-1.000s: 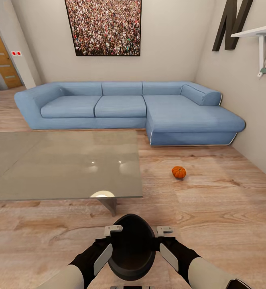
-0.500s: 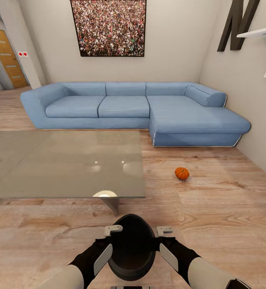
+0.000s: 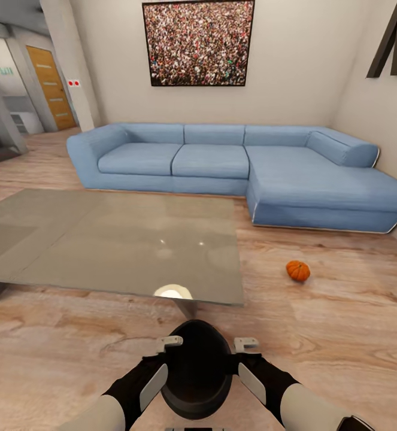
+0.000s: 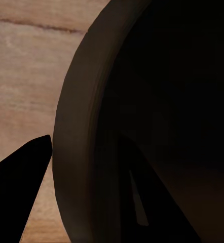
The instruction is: Place each of the two pumpkins and all three candles from the living room inside a cabinet in the living room (use any cabinet), then make sure every cabinet is closed, and position the cauldron so it is next to a table in the living room.
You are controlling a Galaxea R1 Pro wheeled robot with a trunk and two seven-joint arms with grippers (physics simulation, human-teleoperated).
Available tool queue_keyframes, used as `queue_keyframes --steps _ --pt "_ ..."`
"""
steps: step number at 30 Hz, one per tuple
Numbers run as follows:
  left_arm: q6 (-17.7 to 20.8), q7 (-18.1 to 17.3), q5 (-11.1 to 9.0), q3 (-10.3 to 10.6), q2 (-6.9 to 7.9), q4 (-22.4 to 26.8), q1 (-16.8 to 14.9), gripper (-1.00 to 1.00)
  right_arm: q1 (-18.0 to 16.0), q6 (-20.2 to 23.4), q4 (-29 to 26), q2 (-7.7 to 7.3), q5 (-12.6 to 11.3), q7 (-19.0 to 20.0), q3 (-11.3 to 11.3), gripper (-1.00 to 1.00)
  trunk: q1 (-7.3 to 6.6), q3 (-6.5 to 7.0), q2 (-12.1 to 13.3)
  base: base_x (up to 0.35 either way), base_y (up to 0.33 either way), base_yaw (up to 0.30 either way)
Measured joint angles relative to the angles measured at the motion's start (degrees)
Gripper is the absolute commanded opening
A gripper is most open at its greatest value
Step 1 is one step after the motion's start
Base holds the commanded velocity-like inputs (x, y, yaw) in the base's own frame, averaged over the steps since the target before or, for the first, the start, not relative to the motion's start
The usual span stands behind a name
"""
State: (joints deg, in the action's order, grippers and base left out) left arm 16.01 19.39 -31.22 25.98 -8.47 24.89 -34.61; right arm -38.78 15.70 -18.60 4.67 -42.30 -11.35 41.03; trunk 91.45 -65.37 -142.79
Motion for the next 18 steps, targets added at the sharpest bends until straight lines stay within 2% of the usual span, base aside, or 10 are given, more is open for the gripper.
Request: queue_keyframes --steps 4,18 --pt "-0.4 -0.04 0.28 0.02 -0.01 0.04 -0.04 -1.0 0.01 -0.52 -0.03 -0.01 -0.05 0.0 0.03 -1.0 0.0 0.02 0.0 0.142 0.027 0.02" --pt "-0.12 -0.03 0.27 0.06 0.0 0.03 -0.04 -1.0 0.01 -0.36 0.05 -0.01 -0.19 0.0 0.08 -1.0 0.01 0.02 0.0 0.005 0.001 0.001"
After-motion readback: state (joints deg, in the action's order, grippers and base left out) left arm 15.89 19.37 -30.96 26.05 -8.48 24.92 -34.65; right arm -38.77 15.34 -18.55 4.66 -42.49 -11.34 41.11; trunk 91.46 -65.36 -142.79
